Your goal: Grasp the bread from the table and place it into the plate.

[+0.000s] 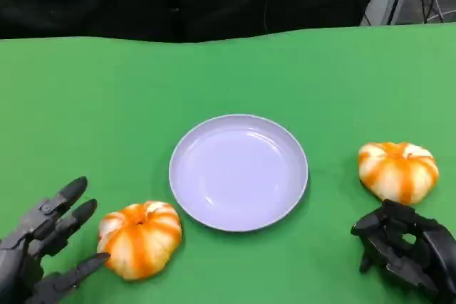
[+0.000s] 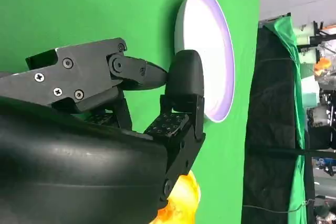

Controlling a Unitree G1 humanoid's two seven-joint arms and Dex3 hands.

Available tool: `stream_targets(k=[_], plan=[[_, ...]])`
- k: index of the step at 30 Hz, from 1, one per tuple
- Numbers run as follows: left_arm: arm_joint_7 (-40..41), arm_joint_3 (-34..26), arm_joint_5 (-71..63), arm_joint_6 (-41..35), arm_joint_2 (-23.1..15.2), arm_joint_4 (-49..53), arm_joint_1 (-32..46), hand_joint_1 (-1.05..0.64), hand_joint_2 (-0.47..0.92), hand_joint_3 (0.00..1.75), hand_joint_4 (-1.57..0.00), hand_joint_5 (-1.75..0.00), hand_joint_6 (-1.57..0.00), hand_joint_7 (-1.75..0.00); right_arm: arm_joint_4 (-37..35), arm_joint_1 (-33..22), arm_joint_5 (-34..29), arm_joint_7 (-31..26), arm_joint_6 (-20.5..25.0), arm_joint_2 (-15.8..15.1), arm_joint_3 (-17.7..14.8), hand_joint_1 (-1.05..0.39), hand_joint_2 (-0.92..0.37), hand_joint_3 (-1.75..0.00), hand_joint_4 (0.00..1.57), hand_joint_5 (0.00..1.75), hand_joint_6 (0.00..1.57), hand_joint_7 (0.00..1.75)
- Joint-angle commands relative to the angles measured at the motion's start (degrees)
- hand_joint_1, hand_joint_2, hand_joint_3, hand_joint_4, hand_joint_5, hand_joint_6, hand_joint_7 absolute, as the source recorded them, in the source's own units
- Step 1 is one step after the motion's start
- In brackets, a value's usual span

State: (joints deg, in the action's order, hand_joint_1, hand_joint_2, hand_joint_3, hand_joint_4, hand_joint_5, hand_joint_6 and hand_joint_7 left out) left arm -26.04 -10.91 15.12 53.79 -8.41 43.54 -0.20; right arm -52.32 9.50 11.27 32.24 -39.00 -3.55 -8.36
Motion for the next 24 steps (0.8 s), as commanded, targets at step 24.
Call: stream_targets(k=[24], plan=[[24.6, 12.2, -49.1, -22.7, -10.0, -23.7, 1.5, -0.98, 0.92, 0.27, -0.46, -0.01, -0.5, -0.01, 2.4, -1.5, -0.3, -1.1, 0.8, -0.4, 0.4, -0.23, -0.92, -0.5, 0.65, 1.75, 0.74, 1.15]])
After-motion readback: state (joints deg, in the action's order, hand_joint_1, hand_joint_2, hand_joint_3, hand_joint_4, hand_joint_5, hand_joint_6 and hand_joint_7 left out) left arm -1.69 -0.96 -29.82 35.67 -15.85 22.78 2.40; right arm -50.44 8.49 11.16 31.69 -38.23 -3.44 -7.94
